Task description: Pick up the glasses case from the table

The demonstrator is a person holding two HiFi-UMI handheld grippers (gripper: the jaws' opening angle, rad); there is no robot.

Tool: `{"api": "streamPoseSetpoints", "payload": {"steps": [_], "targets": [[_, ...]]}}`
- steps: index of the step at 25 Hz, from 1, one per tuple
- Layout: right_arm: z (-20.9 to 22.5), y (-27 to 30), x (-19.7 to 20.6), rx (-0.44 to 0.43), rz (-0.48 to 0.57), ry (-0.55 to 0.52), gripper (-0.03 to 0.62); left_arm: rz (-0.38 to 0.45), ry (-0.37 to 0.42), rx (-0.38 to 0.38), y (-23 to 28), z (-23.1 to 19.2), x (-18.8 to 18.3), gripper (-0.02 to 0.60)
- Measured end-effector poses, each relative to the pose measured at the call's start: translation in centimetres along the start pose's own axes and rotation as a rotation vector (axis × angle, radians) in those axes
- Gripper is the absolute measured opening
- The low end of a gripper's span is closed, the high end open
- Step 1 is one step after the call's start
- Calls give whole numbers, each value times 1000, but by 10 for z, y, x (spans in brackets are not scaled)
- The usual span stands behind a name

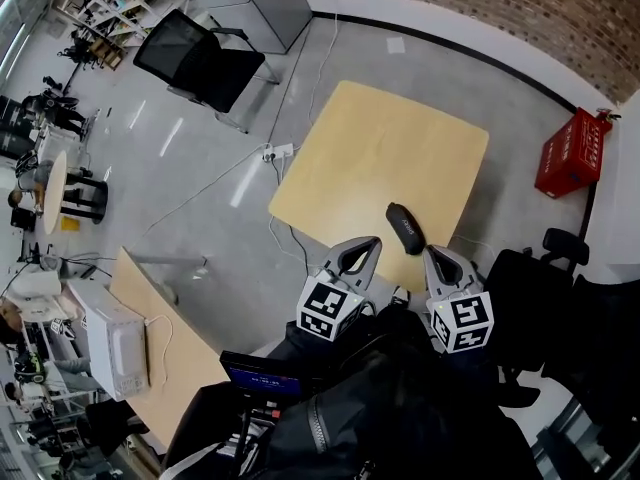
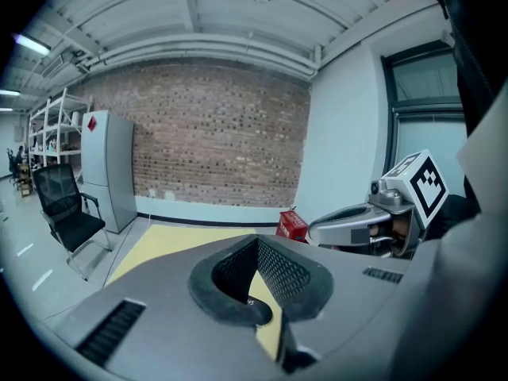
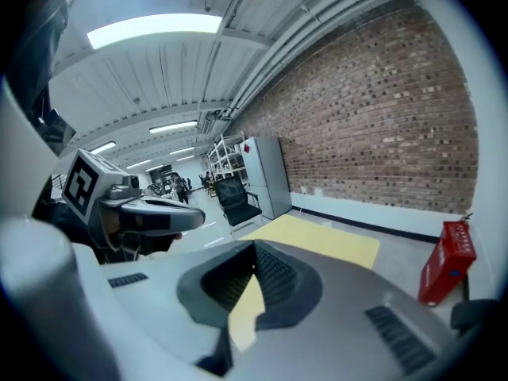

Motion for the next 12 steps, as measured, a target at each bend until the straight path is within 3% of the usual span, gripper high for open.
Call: {"api": "streamPoseSetpoints", "payload": {"steps": [12], "targets": [[12,33,51,13,-156,19,5,-135,-108,-38,11,-35,66,0]]}}
Point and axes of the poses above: the fingertips, and each gripper's own axes: y forward along the fingers, z to its right, x out of its underside, the point moved 5 cm from there along -y, backward along the fingers, and after that the axes turned 10 degrees about z, right-handed, at the moved point
